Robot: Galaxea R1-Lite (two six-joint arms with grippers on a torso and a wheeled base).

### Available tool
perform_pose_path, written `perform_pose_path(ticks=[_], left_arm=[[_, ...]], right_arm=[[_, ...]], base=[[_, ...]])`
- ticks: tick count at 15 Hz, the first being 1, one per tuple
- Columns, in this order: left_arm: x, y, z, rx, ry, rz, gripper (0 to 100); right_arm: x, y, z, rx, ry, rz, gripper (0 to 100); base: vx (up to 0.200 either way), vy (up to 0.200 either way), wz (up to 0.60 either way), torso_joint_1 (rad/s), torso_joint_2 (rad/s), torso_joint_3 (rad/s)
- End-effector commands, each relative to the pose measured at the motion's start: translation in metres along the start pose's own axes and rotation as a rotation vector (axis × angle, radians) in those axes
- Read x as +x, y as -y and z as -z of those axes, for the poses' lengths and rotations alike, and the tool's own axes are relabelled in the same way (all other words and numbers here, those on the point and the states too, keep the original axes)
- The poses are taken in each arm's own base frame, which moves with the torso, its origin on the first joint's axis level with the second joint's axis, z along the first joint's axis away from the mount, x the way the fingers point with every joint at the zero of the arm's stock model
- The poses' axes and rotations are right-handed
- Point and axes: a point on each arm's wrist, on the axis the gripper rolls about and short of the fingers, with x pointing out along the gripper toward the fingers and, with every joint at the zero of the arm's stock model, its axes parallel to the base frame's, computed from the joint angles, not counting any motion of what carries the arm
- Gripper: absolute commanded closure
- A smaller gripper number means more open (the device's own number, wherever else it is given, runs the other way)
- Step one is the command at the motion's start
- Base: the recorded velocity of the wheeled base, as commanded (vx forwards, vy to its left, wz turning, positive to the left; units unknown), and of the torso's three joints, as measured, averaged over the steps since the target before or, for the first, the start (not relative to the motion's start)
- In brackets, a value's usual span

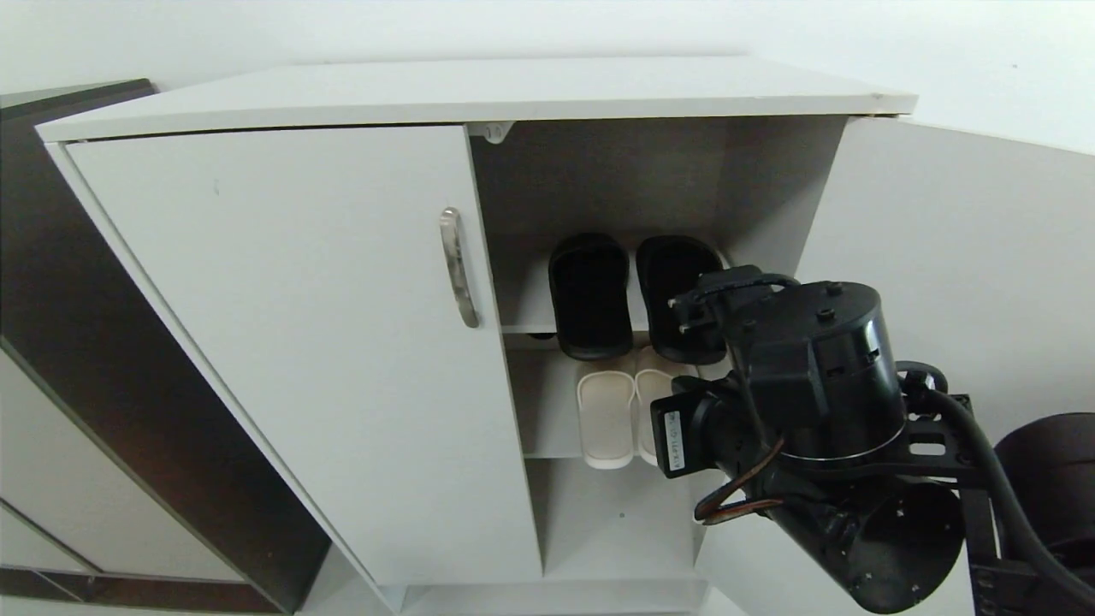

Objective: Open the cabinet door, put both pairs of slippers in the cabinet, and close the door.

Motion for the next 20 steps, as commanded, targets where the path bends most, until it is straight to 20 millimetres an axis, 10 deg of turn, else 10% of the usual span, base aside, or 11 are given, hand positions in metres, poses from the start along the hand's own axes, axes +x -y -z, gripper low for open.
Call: perform_pose_path(ticks=[1, 13, 20], left_arm=[[0.000, 0.000, 0.000, 0.000, 0.000, 0.000, 100], [0.000, 0.000, 0.000, 0.000, 0.000, 0.000, 100], [0.000, 0.000, 0.000, -0.002, 0.000, -0.002, 100]], right_arm=[[0.002, -0.001, 0.003, -0.004, -0.007, 0.001, 100], [0.005, 0.002, 0.011, -0.019, -0.022, 0.006, 100], [0.006, 0.003, 0.014, -0.021, -0.023, 0.002, 100]], base=[[-0.200, 0.000, 0.00, 0.002, -0.01, 0.002], [-0.200, 0.000, 0.00, 0.002, 0.00, 0.005], [0.000, 0.000, 0.00, 0.000, 0.00, 0.000]])
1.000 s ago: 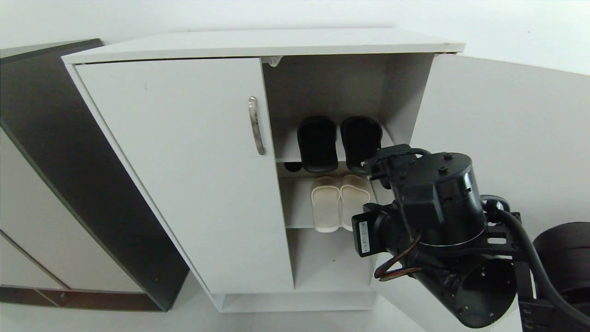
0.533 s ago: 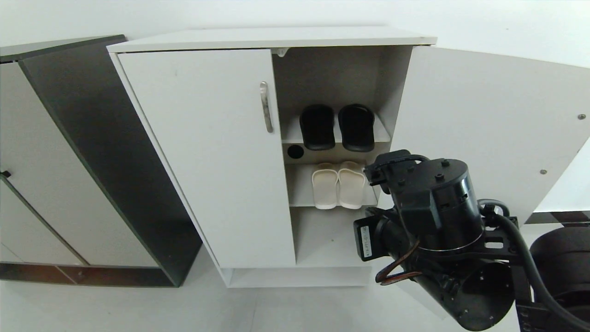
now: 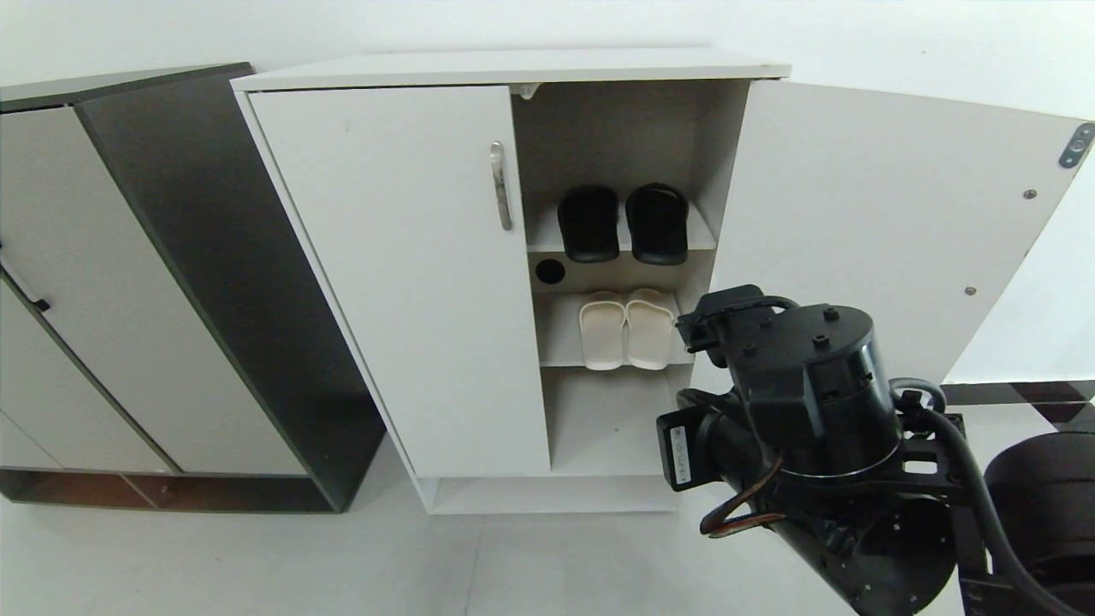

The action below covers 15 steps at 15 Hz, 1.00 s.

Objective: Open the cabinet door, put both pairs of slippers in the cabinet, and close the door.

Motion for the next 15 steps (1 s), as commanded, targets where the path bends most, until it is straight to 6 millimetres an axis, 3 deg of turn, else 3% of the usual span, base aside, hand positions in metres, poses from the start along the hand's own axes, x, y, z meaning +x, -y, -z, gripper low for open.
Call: perform_pose_path(ticks=[1, 15], left_arm=[[0.0000, 0.0000, 0.0000, 0.000, 0.000, 0.000, 100], [0.0000, 0.0000, 0.0000, 0.000, 0.000, 0.000, 100]], right_arm=[[0.0014, -0.0007, 0.0013, -0.003, -0.003, 0.002, 100], [0.0018, -0.0007, 0.0036, -0.014, -0.009, 0.000, 100]], base=[[0.000, 0.000, 0.00, 0.000, 0.00, 0.000], [0.000, 0.000, 0.00, 0.000, 0.00, 0.000]])
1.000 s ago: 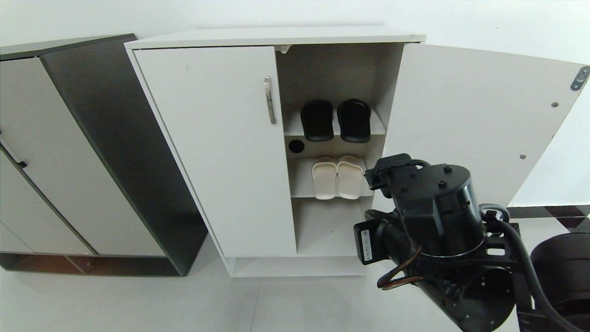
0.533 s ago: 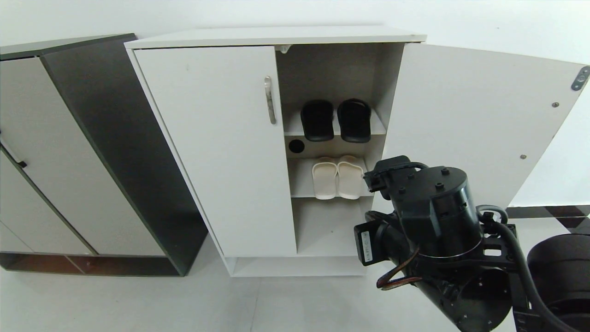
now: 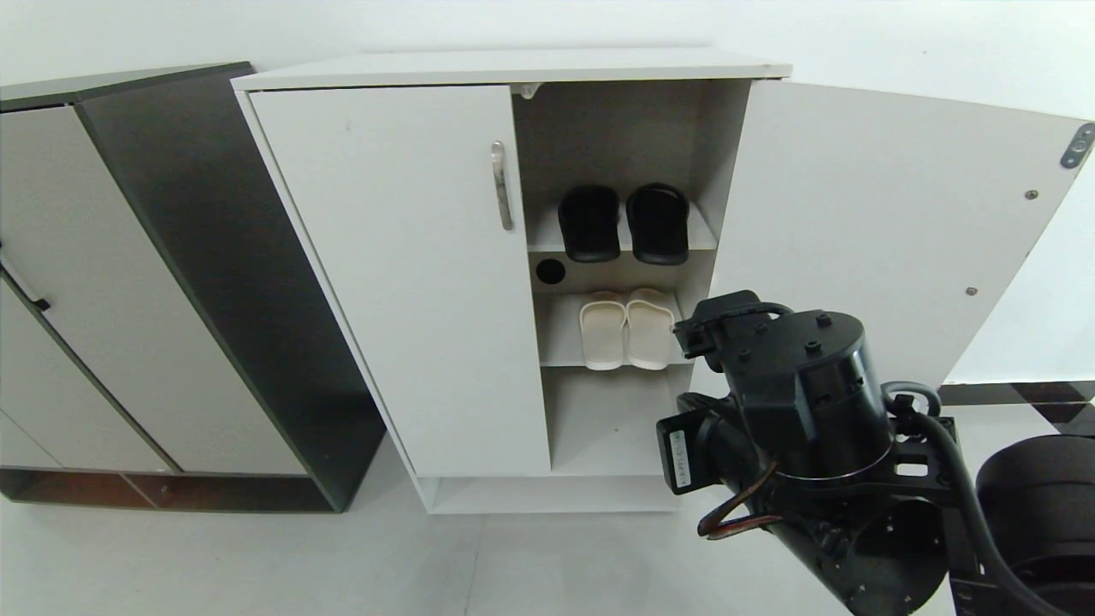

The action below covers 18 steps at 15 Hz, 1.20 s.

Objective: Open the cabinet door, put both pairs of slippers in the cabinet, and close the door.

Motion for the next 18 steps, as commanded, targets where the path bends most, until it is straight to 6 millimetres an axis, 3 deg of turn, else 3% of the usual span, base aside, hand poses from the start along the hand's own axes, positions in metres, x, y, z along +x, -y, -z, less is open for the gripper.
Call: perform_pose_path(ticks=[1, 8, 18], left_arm=[[0.0000, 0.0000, 0.0000, 0.000, 0.000, 0.000, 100], [0.0000, 0.0000, 0.0000, -0.003, 0.000, -0.002, 100], [0.0000, 0.0000, 0.0000, -0.003, 0.000, -0.002, 100]], right_arm=[[0.0000, -0.0004, 0.0002, 0.000, -0.003, -0.011, 100], [0.0004, -0.0006, 0.0010, -0.002, -0.005, -0.012, 100], [0.0046, -0.0034, 0.0054, -0.014, -0.019, -0.009, 100]], base=[[0.000, 0.000, 0.00, 0.000, 0.00, 0.000], [0.000, 0.000, 0.00, 0.027, -0.32, -0.309], [0.000, 0.000, 0.00, 0.137, -0.47, -0.333]])
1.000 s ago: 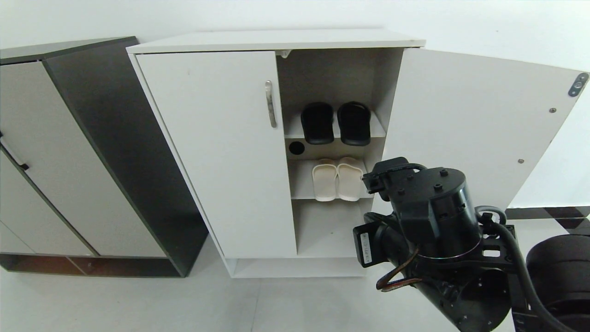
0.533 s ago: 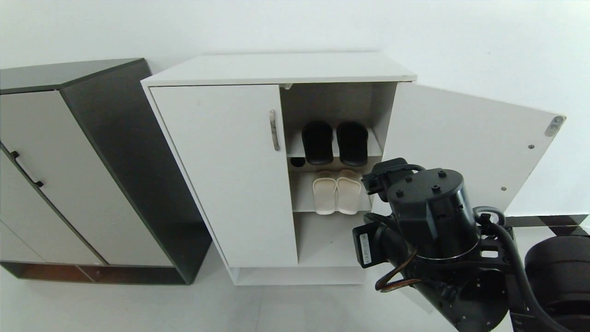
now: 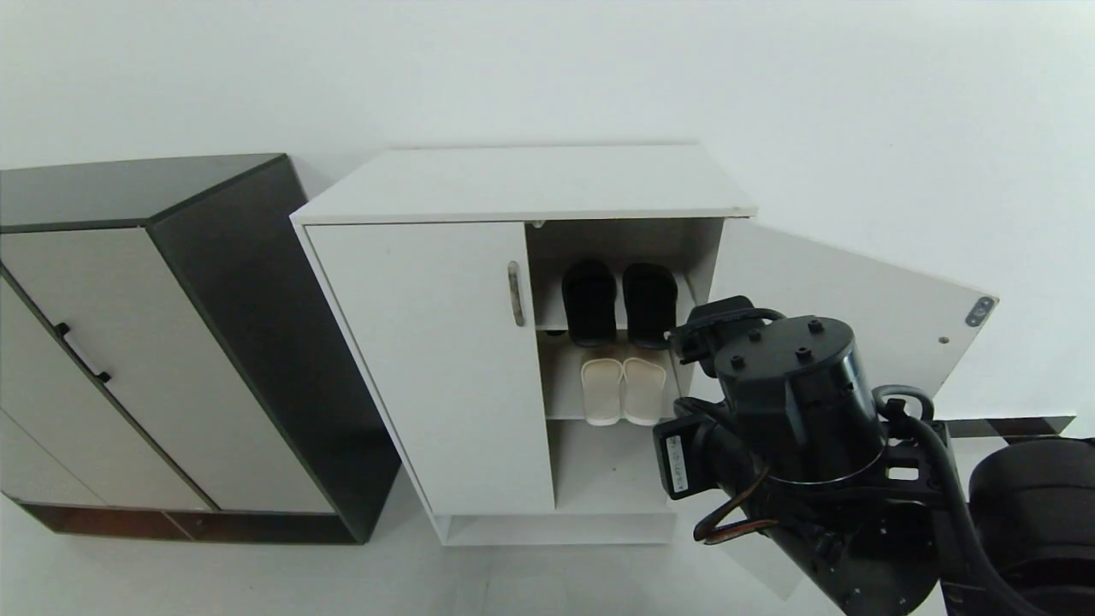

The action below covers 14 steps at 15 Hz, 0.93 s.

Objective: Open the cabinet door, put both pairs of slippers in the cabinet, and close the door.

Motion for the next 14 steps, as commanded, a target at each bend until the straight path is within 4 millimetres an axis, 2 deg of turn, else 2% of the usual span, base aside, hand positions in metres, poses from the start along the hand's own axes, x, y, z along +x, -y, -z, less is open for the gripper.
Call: perform_pose_path(ticks=[1, 14], left_arm=[[0.0000, 0.0000, 0.0000, 0.000, 0.000, 0.000, 100], [0.0000, 0.0000, 0.0000, -0.002, 0.000, 0.000, 100]], right_arm=[[0.0029, -0.0019, 0.0029, -0.008, -0.009, 0.002, 100], [0.0020, -0.0002, 0.0073, -0.016, -0.019, 0.004, 100]], base=[[0.000, 0.000, 0.00, 0.183, -0.50, -0.325], [0.000, 0.000, 0.00, 0.212, -0.52, -0.306]])
